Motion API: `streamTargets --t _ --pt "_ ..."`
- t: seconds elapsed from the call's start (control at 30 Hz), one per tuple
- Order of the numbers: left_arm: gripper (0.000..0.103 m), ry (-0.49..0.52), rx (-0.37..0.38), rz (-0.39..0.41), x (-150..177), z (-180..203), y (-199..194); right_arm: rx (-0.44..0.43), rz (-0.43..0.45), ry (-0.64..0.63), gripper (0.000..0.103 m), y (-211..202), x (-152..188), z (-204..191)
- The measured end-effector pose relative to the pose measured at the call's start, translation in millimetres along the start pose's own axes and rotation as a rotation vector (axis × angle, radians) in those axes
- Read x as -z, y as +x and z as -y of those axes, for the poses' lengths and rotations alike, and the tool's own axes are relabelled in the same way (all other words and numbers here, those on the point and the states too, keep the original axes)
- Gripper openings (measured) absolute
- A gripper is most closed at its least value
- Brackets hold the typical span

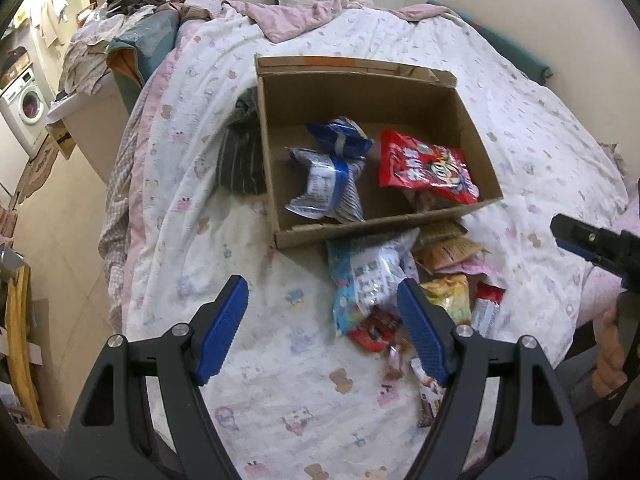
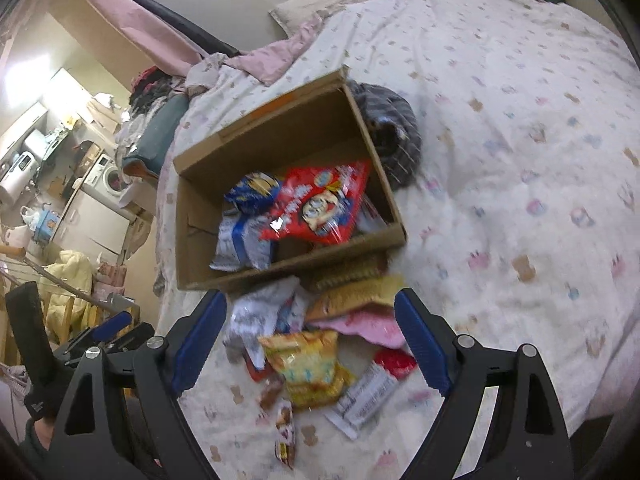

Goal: Organize snacks
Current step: 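Withdraw both open tools from the box toward the remaining snack pile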

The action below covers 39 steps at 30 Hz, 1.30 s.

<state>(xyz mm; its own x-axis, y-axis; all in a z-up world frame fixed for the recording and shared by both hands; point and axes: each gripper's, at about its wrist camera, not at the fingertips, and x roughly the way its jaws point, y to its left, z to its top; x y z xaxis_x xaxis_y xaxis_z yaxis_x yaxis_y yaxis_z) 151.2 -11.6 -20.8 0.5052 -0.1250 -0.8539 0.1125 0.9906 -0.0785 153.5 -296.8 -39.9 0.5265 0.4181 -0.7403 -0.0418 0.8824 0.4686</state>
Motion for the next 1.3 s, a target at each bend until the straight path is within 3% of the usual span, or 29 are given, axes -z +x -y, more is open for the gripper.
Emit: streamTargets --t 0.2,0.37,0.53,0.73,0.8,0.87,0.97,1.3 --pt "0.074 0.015 0.0 -0.017 2.1 21.4 -0.6 0.039 -0.013 0.022 0.088 -7.9 15.0 15.9" --pt "0.074 -0.019 0.042 -0.098 -2.0 36.9 14.2 0.097 -0.026 0.078 0.088 -13.1 18.2 40.9" --pt "0.074 -0.018 0.046 -0.174 -6.6 63.4 33.8 0.034 -0.06 0.221 0.088 -11.2 18.4 71.1" --pt "0.074 -0.003 0.066 -0.268 -3.1 97.8 61.5 0.06 -0.099 0.28 0.089 -5.0 20.2 84.2" --pt "0.074 -0.035 0.047 -0.303 3.3 104.6 73.1 0.055 -0.11 0.286 0.089 -3.3 20.2 85.8" --pt "0.074 -0.101 -0.021 -0.323 11.5 107.1 86.4 0.047 -0.111 0.295 0.088 -3.4 19.5 87.6" --pt "0.074 -0.17 -0.037 -0.365 22.4 114.4 105.2 0.033 -0.109 0.308 0.088 -4.6 17.4 89.8" --pt "0.074 -0.13 -0.126 -0.414 33.5 146.5 144.7 -0.006 -0.116 0.341 0.088 -5.7 16.4 92.4"
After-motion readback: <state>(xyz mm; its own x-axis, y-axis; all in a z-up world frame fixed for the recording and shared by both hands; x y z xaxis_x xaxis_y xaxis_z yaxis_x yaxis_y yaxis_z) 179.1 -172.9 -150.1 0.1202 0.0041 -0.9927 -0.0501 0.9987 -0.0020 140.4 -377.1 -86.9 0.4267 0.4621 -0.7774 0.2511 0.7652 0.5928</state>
